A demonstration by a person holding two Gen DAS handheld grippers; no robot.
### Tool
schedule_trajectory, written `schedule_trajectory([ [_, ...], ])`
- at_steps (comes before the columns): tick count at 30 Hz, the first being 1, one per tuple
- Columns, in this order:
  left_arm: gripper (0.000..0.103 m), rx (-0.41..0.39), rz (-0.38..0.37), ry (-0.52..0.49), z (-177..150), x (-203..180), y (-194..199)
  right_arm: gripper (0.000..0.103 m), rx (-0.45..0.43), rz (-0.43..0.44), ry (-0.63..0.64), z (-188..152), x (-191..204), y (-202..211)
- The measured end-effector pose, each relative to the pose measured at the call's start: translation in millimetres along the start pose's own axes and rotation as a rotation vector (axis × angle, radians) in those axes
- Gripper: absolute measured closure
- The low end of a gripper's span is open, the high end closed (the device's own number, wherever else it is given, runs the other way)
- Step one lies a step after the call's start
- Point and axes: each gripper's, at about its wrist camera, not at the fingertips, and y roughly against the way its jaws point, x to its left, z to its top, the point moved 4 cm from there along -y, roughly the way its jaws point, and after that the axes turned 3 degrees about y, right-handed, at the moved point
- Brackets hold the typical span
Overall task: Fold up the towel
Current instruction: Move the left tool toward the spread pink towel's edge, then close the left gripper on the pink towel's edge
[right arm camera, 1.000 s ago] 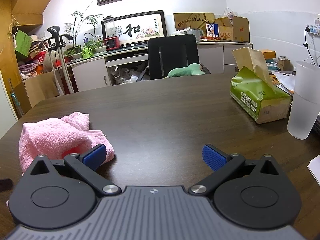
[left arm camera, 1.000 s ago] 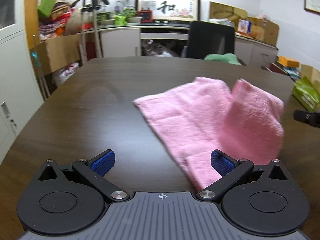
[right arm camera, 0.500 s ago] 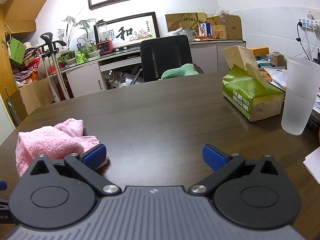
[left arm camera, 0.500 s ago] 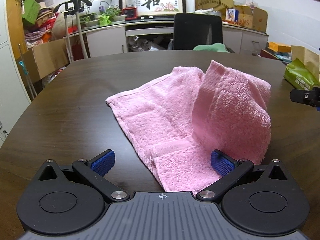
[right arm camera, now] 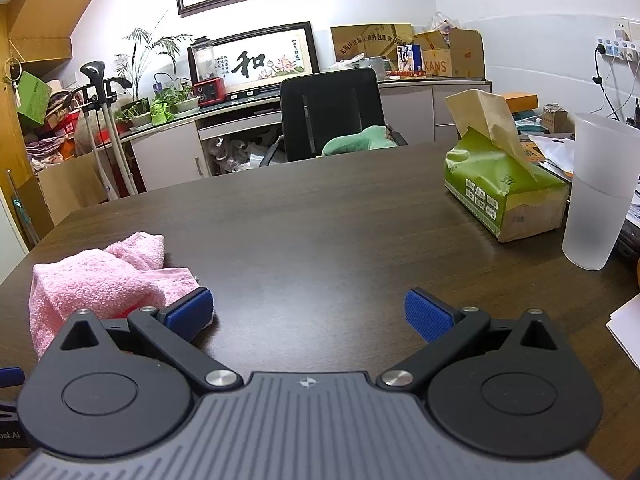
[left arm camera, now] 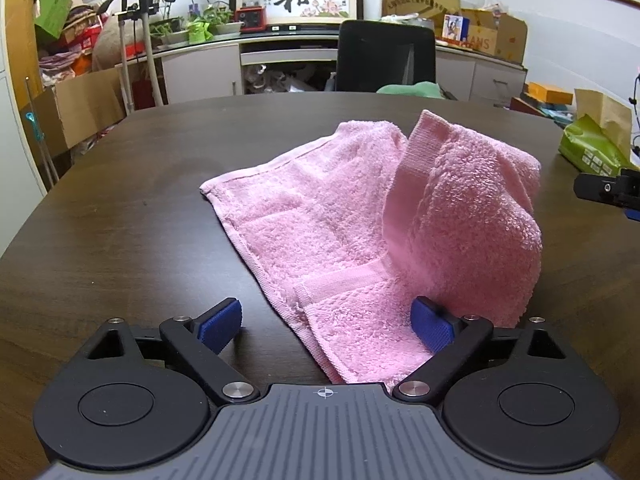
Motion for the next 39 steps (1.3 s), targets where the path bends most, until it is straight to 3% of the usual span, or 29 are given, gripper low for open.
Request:
schedule_trajectory([
  [6,0.01,-0.008,-0.003,0.024,0,12,2,0.0,0.001,0.0,-0.003,0,-1,0],
  [12,0.02,-0.035,-0.01,-0.012,-5,10,6,0.0,0.004,0.003,0.002,0,1,0],
  [18,0.021,-0.049,-0.019,-0.023,-6,9,8,0.0,0.006,0.002,0.001,-1,1,1],
  [29,0.02,-0.072,-0.098,-0.009,-5,18,5,0.0,0.022,0.002,0.009,-2,4,0],
  [37,0.023,-0.096,-0.195,-0.06,-4,7,8,0.0,0.031,0.003,0.006,-3,5,0],
  [39,0.029,-0.085,-0.214,-0.071,-3,5,5,0.0,0.033,0.003,0.008,-3,5,-1],
])
